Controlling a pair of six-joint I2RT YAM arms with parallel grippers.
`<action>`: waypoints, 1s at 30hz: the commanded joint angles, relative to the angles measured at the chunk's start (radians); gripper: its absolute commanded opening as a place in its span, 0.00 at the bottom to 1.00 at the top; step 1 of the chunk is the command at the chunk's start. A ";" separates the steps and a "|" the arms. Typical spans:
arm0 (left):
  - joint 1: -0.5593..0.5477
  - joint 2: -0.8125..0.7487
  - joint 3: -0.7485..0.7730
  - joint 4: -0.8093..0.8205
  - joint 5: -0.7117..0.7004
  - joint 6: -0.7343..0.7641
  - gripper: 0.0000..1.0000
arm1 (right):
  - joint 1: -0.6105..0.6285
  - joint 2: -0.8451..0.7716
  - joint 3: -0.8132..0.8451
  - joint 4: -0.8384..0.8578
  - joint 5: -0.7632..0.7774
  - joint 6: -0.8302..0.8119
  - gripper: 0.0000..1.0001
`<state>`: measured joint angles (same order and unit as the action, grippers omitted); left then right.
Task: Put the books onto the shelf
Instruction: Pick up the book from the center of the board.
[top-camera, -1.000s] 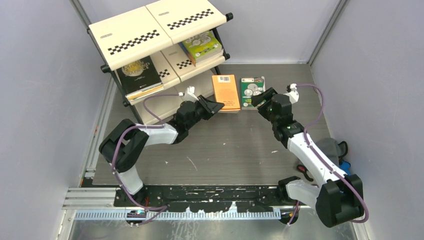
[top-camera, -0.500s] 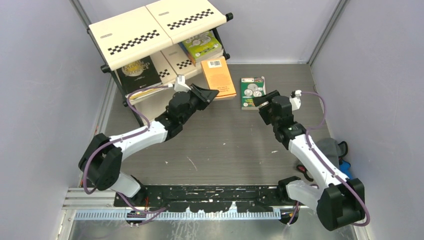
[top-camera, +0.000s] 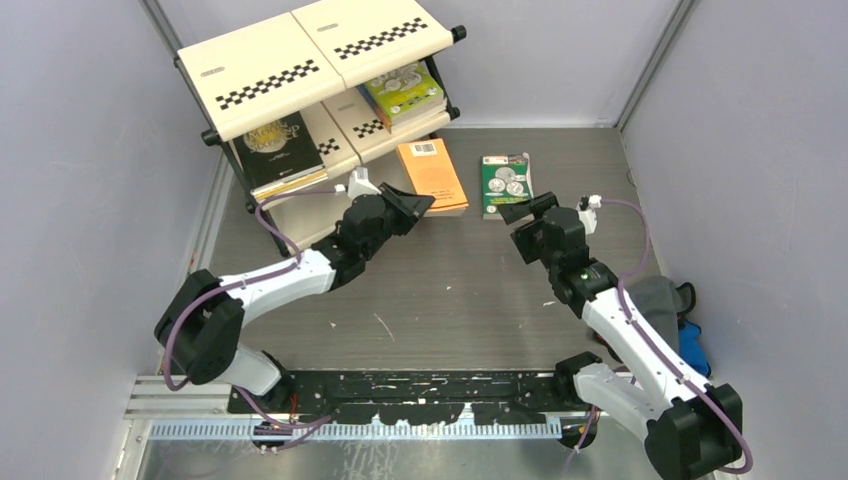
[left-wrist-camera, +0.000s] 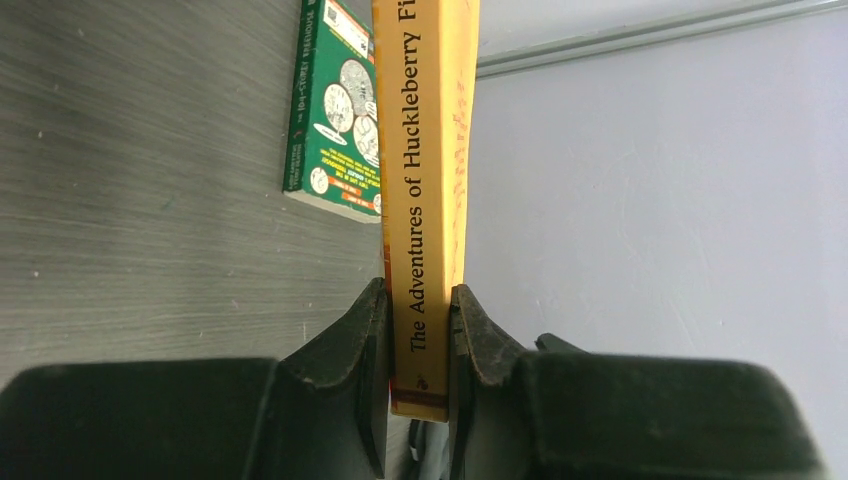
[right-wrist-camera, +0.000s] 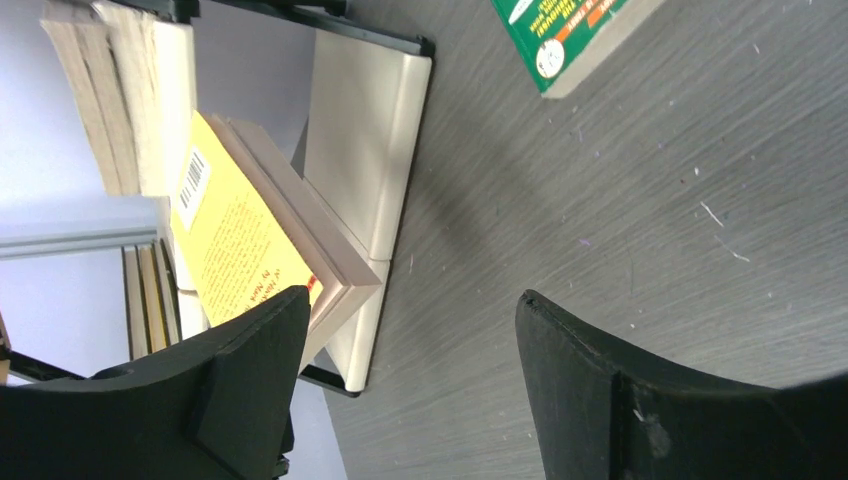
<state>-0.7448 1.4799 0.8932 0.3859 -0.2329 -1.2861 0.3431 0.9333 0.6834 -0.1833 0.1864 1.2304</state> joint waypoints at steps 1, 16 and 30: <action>0.001 -0.083 -0.008 0.064 -0.034 -0.045 0.00 | 0.025 -0.017 -0.036 0.062 -0.022 0.063 0.81; -0.030 -0.066 0.120 -0.103 -0.068 -0.095 0.00 | 0.092 0.166 0.027 0.358 -0.188 0.129 0.84; -0.078 -0.084 0.187 -0.258 -0.196 -0.174 0.00 | 0.070 0.202 0.018 0.486 -0.339 0.223 0.85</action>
<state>-0.8143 1.4380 1.0595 0.0906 -0.3779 -1.4330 0.4149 1.1538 0.6773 0.2203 -0.1074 1.4250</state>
